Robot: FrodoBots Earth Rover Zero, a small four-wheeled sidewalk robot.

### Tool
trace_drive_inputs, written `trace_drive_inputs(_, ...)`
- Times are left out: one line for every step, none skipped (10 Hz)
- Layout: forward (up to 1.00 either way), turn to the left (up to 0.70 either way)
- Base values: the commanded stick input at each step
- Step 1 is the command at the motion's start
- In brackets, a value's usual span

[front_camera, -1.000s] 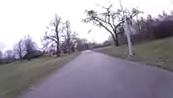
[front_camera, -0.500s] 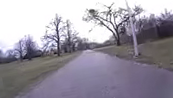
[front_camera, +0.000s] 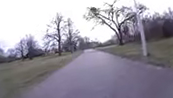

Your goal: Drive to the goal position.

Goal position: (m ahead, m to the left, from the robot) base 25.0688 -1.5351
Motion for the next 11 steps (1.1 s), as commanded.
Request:
trace_drive_inputs(1.0,0.0)
trace_drive_inputs(1.0,0.0)
trace_drive_inputs(1.0,0.0)
trace_drive_inputs(1.0,0.0)
trace_drive_inputs(1.0,0.0)
trace_drive_inputs(1.0,0.0)
trace_drive_inputs(1.0,0.0)
trace_drive_inputs(1.0,0.0)
trace_drive_inputs(1.0,-0.02)
trace_drive_inputs(1.0,-0.38)
trace_drive_inputs(1.0,-0.35)
